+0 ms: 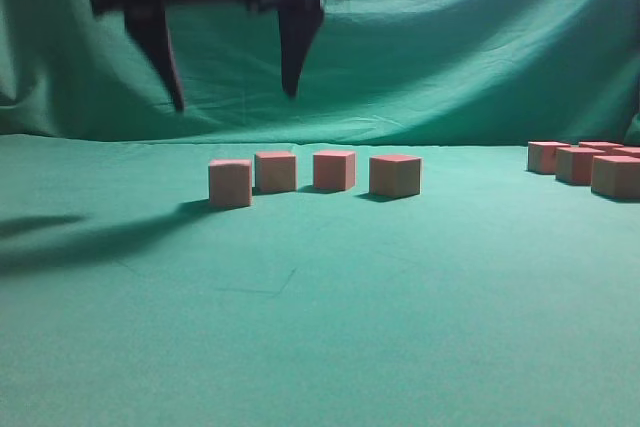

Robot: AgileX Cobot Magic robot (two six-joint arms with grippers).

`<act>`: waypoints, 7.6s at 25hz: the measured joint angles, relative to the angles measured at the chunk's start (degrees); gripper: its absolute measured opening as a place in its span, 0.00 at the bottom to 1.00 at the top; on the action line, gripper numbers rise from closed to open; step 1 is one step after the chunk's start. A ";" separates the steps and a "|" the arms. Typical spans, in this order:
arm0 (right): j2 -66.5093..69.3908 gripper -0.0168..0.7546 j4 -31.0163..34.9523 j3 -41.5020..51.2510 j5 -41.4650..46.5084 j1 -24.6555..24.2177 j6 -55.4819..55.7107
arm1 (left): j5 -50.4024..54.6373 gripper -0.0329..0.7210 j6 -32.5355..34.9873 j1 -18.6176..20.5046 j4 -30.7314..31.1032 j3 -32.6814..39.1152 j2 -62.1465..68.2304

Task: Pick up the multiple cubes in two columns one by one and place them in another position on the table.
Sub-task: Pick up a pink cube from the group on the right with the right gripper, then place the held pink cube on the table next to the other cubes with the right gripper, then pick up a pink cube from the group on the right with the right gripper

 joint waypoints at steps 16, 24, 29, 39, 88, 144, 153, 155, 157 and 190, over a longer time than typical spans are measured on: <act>-24.76 0.76 -5.16 -1.63 3.81 -0.95 -20.47 | 0.00 0.04 0.00 0.00 0.00 0.00 0.00; -34.66 0.76 -3.21 14.05 3.99 -14.05 -18.60 | 0.00 0.04 0.00 0.00 0.00 0.00 0.00; -35.45 0.76 -0.80 27.47 3.61 -23.07 -18.11 | 0.00 0.04 0.00 0.00 0.00 0.00 0.00; -35.45 0.76 9.41 48.17 -14.37 -34.95 -16.76 | 0.00 0.04 0.00 0.00 0.00 0.00 0.00; -31.55 0.35 10.99 36.80 -17.04 -34.51 -23.60 | 0.00 0.04 0.00 0.00 0.00 0.00 0.00; -4.09 0.35 10.04 20.50 -15.05 -2.26 -26.73 | 0.00 0.04 0.00 0.00 0.00 0.00 0.00; -4.01 0.35 10.37 20.50 -15.05 -2.26 -26.28 | 0.00 0.04 0.00 0.00 0.00 0.00 0.00; -4.01 0.35 10.37 20.50 -14.94 -2.26 -26.28 | 0.00 0.04 0.00 0.00 0.00 0.00 0.00; -4.01 0.40 10.37 20.50 -14.94 -2.26 -26.18 | 0.00 0.04 0.00 0.00 0.00 0.00 0.00; -38.22 0.75 1.38 21.90 3.56 -27.05 -22.17 | 0.00 0.04 0.00 0.00 0.00 0.00 0.00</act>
